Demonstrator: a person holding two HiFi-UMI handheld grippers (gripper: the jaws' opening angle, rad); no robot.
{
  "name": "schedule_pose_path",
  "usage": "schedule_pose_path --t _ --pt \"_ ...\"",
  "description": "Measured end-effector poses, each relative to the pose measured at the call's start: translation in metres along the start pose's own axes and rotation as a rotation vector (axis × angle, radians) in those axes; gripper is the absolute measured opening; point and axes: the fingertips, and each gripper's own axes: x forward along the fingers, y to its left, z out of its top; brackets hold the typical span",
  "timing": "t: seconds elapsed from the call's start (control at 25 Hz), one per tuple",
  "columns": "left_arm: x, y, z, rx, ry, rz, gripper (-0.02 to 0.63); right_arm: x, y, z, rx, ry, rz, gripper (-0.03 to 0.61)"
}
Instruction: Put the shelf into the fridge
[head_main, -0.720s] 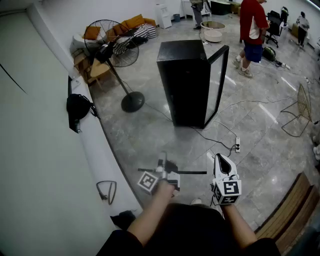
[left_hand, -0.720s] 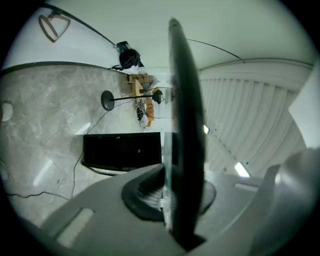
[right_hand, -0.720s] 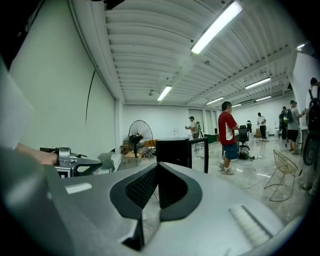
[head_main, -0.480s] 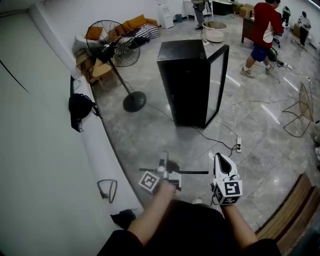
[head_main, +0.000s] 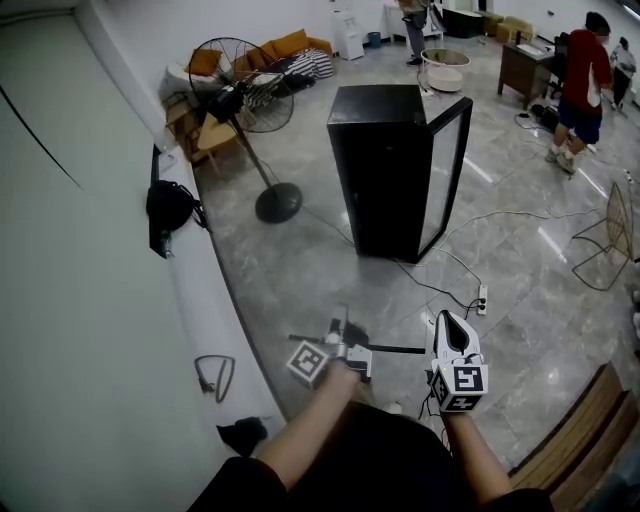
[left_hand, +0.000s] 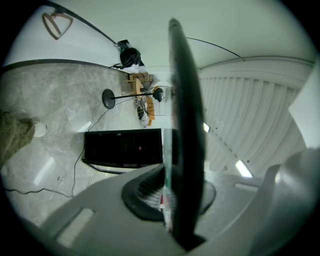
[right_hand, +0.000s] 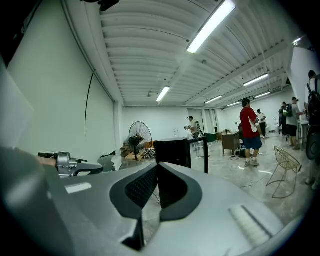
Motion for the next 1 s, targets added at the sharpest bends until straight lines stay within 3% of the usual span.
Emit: schedule_pose_path --t 0.36,1.0 --pt "0.050 0.010 0.010 -0.021 0.020 0.007 0.017 0.045 0.000 0.011 -0.013 0.009 0.002 0.000" --pt "0.232 0.044 0.068 -0.037 0.079 0.023 0.017 0.235 -0.033 0.034 -0.044 0.067 -0.050 0.000"
